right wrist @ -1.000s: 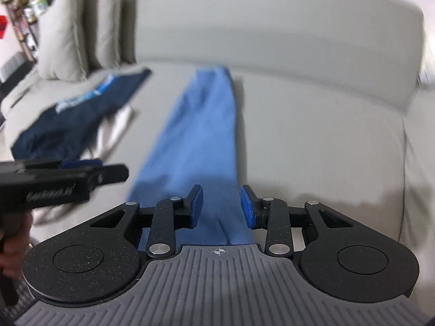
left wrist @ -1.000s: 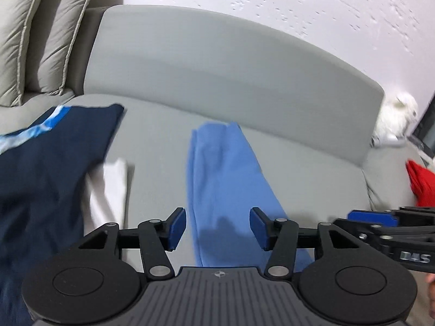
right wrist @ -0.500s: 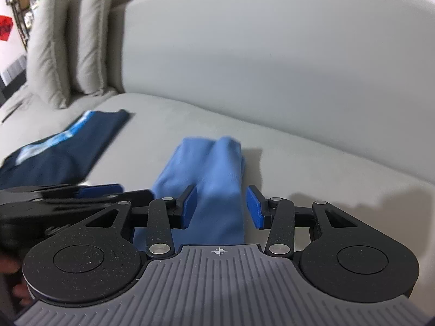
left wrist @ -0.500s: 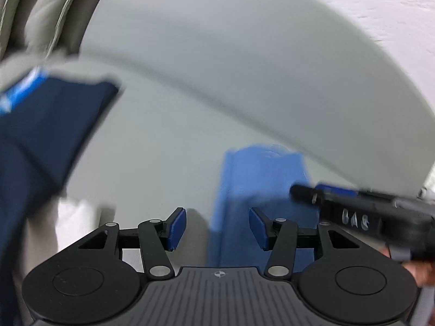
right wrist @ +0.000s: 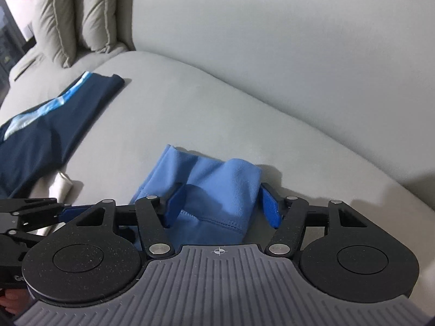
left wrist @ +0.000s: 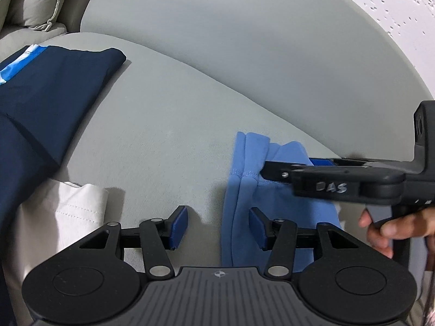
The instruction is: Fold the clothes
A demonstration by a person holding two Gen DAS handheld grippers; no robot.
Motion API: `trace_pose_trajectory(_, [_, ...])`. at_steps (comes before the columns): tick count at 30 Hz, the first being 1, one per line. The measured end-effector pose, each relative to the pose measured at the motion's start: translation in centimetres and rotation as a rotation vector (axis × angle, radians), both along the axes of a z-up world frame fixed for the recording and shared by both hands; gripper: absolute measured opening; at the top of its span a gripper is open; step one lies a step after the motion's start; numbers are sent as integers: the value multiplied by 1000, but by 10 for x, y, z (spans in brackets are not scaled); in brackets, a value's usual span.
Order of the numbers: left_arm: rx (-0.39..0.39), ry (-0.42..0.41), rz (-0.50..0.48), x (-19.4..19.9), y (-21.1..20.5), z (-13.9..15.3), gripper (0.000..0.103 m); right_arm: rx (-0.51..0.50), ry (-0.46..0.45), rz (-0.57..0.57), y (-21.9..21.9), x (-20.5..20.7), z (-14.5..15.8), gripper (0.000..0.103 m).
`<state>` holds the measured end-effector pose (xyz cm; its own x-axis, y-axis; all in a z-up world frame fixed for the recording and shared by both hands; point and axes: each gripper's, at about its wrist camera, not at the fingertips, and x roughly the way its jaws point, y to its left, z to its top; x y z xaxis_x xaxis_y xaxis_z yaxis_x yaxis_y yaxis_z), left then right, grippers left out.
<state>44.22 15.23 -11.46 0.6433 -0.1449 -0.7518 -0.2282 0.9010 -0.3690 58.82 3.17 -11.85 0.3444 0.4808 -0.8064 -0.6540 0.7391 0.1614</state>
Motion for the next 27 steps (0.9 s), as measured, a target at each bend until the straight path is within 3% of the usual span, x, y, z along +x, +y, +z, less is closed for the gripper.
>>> trace_pose_trajectory(3, [-5,-2,6,1,-1,4,49,-26,-63,5,13,-9,-3,50])
trace_pose_trajectory(5, [-31,8,39,0,3,7,48,-21,-71,30,16,-12,0,15])
trace_pose_trajectory(7, [-62,39,106,0,13,12,48,-56,-126,61,21,-24,13,14])
trace_pose_trajectory(10, [-24,59,185,-11,21,30,48,-91,-273,115,18,-54,37,14])
trace_pose_trajectory(13, [47,0,230,-48,27,65,48,-84,-391,177,8,-85,66,14])
trace_pose_trajectory(15, [41,8,264,-81,28,84,48,-75,-486,214,-7,-123,101,14])
trace_pose_trajectory(20, [38,16,238,-158,18,112,49,-4,-589,232,-43,-204,160,14])
trace_pose_trajectory(21, [51,18,227,-177,14,117,49,14,-618,232,-61,-238,177,14])
trace_pose_trajectory(22, [61,19,216,-196,10,122,49,19,-622,232,-65,-246,179,14])
trace_pose_trajectory(27, [75,1,176,-273,-13,143,50,60,-661,229,-126,-362,204,14])
